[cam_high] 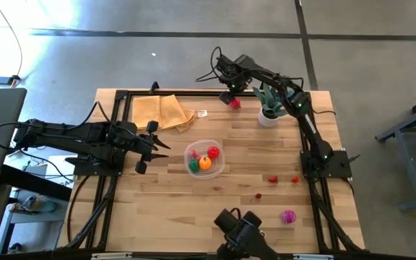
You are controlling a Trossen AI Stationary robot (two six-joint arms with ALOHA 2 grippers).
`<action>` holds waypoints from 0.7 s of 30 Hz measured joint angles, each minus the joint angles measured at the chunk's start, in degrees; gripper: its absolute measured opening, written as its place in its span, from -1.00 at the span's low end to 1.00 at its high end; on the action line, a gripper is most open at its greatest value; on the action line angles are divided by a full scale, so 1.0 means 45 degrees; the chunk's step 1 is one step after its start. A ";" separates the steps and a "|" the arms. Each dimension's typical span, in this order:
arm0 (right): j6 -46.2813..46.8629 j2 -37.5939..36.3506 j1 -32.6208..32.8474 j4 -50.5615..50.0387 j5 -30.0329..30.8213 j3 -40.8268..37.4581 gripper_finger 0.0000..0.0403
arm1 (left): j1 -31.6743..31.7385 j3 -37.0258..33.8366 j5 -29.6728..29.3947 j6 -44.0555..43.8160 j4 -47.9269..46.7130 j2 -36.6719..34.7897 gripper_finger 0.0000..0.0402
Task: Pick and placing Produce into tupperware
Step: Put the pink dragonfruit into the transparent bin
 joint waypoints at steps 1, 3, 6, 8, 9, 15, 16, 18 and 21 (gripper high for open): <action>-0.0005 0.0088 0.0007 -0.0024 -0.0056 0.0000 0.25 | -0.0003 0.0000 0.0002 -0.0004 0.0000 0.0001 -0.40; -0.0009 0.0264 0.0034 -0.0016 -0.0101 0.0000 0.25 | -0.0001 0.0000 -0.0002 0.0000 0.0000 -0.0001 -0.40; -0.0005 0.0472 0.0053 -0.0016 -0.0162 -0.0005 0.25 | -0.0001 0.0000 0.0001 -0.0003 0.0000 -0.0001 -0.40; 0.0149 0.0566 0.0053 0.0014 -0.0149 -0.0005 0.25 | -0.0003 0.0000 0.0003 -0.0005 0.0000 0.0000 -0.40; 0.0276 0.0630 0.0053 -0.0005 -0.0087 -0.0005 0.25 | 0.0001 0.0000 -0.0001 -0.0004 0.0000 -0.0003 -0.40; 0.0310 0.1027 0.0053 -0.0097 0.0282 -0.0005 0.25 | 0.0000 0.0000 0.0001 -0.0005 0.0000 -0.0003 -0.40; 0.0356 0.1080 0.0053 -0.0106 0.0280 -0.0005 0.25 | -0.0002 0.0000 0.0000 -0.0001 0.0000 -0.0002 -0.40; 0.0535 0.1183 0.0049 -0.0134 0.0280 -0.0005 0.25 | 0.0001 0.0000 -0.0002 0.0000 0.0000 -0.0003 -0.40; 0.0535 0.1223 0.0049 -0.0262 0.0280 -0.0005 0.25 | 0.0000 0.0000 -0.0001 -0.0001 0.0000 -0.0002 -0.40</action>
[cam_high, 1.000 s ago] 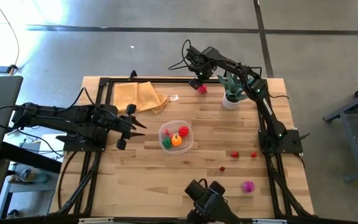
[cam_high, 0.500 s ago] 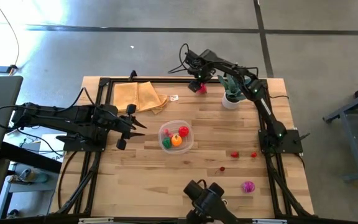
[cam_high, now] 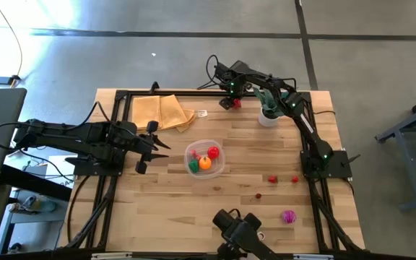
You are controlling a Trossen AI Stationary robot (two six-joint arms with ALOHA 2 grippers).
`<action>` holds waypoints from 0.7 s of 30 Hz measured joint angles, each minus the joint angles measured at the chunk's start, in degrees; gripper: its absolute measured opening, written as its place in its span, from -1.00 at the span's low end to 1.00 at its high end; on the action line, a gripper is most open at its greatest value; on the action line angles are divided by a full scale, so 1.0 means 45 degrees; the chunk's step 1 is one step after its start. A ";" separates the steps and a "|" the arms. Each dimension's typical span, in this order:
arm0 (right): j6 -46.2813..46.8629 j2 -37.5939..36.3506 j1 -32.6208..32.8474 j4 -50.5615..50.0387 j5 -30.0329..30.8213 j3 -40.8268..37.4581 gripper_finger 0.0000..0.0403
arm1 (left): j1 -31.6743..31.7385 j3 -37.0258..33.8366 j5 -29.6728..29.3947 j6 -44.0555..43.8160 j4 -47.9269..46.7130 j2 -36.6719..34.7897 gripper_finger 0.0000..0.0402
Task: Pick and placing Produce into tupperware
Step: Put the pink dragonfruit into the transparent bin
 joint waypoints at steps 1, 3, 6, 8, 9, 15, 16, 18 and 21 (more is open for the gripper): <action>0.0000 0.0000 0.0000 0.0014 0.0000 0.0000 0.25 | -0.0001 0.0000 0.0004 0.0001 0.0000 0.0002 -0.40; 0.0037 0.0000 0.0000 0.0013 0.0000 0.0000 0.25 | 0.0000 0.0000 0.0003 -0.0003 0.0000 0.0001 -0.40; 0.0019 0.0000 0.0000 0.0003 0.0000 0.0000 0.25 | 0.0001 0.0000 -0.0001 -0.0004 0.0000 -0.0001 -0.40; 0.0001 0.0000 0.0000 0.0017 0.0000 0.0000 0.25 | 0.0002 0.0000 0.0001 -0.0004 0.0000 0.0004 -0.40; -0.0021 0.0000 0.0000 0.0047 0.0000 0.0000 0.25 | 0.0002 0.0000 0.0003 -0.0002 0.0000 0.0004 -0.40; -0.0151 0.0000 0.0000 0.0117 0.0000 0.0000 0.17 | 0.0002 0.0000 -0.0001 -0.0004 0.0000 0.0000 -0.40; -0.0142 0.0000 0.0000 0.0115 0.0000 0.0000 0.15 | 0.0000 0.0000 0.0002 0.0000 0.0000 -0.0001 -0.40; -0.0042 -0.0003 0.0000 0.0102 -0.0005 0.0000 0.11 | 0.0000 0.0000 0.0002 -0.0002 0.0000 0.0000 -0.40; -0.0010 -0.0005 0.0000 0.0089 -0.0006 0.0000 0.07 | -0.0003 0.0000 0.0004 0.0000 0.0000 -0.0001 -0.40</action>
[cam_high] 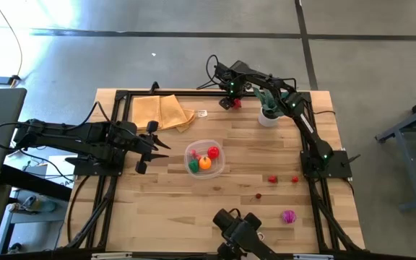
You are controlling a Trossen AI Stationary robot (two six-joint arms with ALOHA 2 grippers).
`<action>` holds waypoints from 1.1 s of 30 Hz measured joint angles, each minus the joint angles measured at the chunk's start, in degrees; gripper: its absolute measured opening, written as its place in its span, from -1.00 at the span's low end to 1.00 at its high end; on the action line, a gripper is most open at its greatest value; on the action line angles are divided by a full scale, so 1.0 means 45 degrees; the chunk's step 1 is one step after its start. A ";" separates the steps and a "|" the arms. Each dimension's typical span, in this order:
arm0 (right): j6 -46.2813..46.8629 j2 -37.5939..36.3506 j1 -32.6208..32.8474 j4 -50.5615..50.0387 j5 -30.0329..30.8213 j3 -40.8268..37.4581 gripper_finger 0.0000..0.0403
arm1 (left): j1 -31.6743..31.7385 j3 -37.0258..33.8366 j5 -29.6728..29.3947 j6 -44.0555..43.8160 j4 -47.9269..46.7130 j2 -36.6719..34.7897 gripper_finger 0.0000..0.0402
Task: Pick and placing Produce into tupperware
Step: Put the pink dragonfruit into the transparent bin
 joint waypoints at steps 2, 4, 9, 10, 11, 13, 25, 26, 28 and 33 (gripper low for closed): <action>0.0000 0.0000 0.0000 -0.0003 -0.0043 0.0000 0.07 | 0.0005 0.0000 -0.0005 -0.0004 0.0000 0.0000 -0.40; 0.0000 0.0000 0.0000 -0.0008 -0.0085 0.0000 0.07 | 0.0001 0.0000 0.0000 -0.0004 0.0000 0.0001 -0.40; 0.0000 -0.0005 0.0000 -0.0039 -0.0096 0.0000 0.06 | 0.0005 0.0000 0.0000 -0.0003 0.0000 0.0001 -0.40; 0.0000 -0.0005 0.0000 -0.0065 -0.0096 0.0000 0.06 | 0.0005 0.0000 -0.0005 -0.0004 0.0000 0.0005 -0.40; 0.0000 -0.0005 0.0000 -0.0086 -0.0096 0.0000 0.06 | 0.0004 0.0000 -0.0005 -0.0004 0.0000 0.0001 -0.40; 0.0000 -0.0005 0.0000 -0.0137 -0.0101 0.0000 0.06 | 0.0005 0.0000 0.0000 0.0001 0.0000 0.0004 -0.40; -0.0326 -0.0005 0.0025 -0.1734 -0.0194 0.1368 0.01 | 0.0003 0.0000 -0.0002 0.0001 0.0002 0.0000 -0.40; -0.0330 -0.0005 0.0043 -0.1996 -0.0198 0.1725 0.01 | 0.0003 0.0000 -0.0003 0.0001 0.0000 0.0001 -0.40; -0.0335 -0.0089 0.0112 -0.2262 -0.0258 0.2304 0.01 | 0.0000 0.0000 0.0000 -0.0004 0.0005 0.0000 -0.40; -0.0651 -0.1629 0.0187 -0.2213 -0.2058 0.1773 0.00 | 0.0002 0.0000 -0.0002 -0.0001 0.0001 0.0000 -0.40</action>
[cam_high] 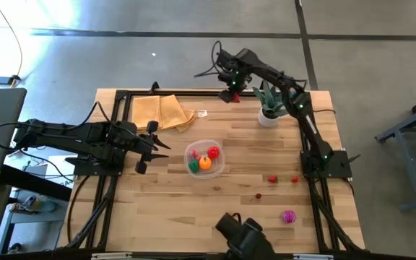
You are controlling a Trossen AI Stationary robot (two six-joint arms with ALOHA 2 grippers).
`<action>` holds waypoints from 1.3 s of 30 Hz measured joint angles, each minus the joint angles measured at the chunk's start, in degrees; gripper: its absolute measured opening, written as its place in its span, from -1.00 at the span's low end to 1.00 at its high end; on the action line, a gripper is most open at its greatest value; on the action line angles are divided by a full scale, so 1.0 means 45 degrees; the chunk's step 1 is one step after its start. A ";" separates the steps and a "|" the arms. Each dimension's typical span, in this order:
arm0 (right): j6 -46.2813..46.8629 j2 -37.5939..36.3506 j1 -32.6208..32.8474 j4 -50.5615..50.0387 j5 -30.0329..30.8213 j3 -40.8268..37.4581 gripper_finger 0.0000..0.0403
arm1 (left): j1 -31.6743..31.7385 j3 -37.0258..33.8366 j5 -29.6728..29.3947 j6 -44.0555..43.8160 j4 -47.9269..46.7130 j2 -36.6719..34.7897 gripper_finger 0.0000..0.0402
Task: Pick and placing Produce into tupperware
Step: Put the pink dragonfruit into the transparent bin
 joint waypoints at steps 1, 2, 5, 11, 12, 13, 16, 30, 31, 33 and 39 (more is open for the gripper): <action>0.0037 -0.0278 0.0040 -0.0071 -0.0220 0.0000 0.00 | 0.0002 0.0000 0.0002 -0.0002 0.0004 0.0000 -0.40; 0.0079 -0.0587 0.0082 -0.0077 -0.0371 0.0000 0.00 | 0.0002 0.0000 0.0002 0.0002 0.0002 0.0000 -0.40; 0.0083 -0.1599 0.0365 -0.0068 -0.0430 -0.0005 0.00 | 0.0002 0.0000 0.0000 0.0000 0.0004 0.0000 -0.40; -0.0173 -0.3511 0.1680 0.0510 -0.1007 -0.0005 0.00 | 0.0002 0.0000 0.0002 -0.0002 0.0004 0.0000 -0.40; -0.0280 -0.3788 0.1965 0.0737 -0.1130 -0.0005 0.00 | 0.0000 0.0000 0.0002 0.0000 -0.0001 0.0000 -0.40; -0.0397 -0.4062 0.2266 0.1001 -0.1153 -0.0005 0.00 | 0.0002 0.0000 0.0000 0.0000 -0.0001 0.0002 -0.40; -0.0593 -0.4653 0.3312 0.1692 -0.1172 -0.0005 0.00 | -0.0001 0.0000 0.0001 0.0002 -0.0001 0.0000 -0.40; -0.2042 -0.4680 0.6839 0.3398 -0.0229 -0.2954 0.00 | 0.0002 0.0000 0.0002 0.0002 -0.0001 0.0000 -0.40; -0.2131 -0.4680 0.6846 0.3762 -0.0352 -0.3475 0.00 | 0.0000 0.0000 0.0002 0.0002 -0.0001 0.0005 -0.40; -0.2390 -0.4675 0.6840 0.4459 -0.0368 -0.4506 0.00 | 0.0002 0.0000 -0.0002 -0.0002 -0.0001 0.0000 -0.40; -0.3156 -0.4675 0.6652 0.7309 -0.0793 -0.6973 0.00 | -0.0002 0.0000 -0.0001 0.0002 -0.0001 0.0000 -0.40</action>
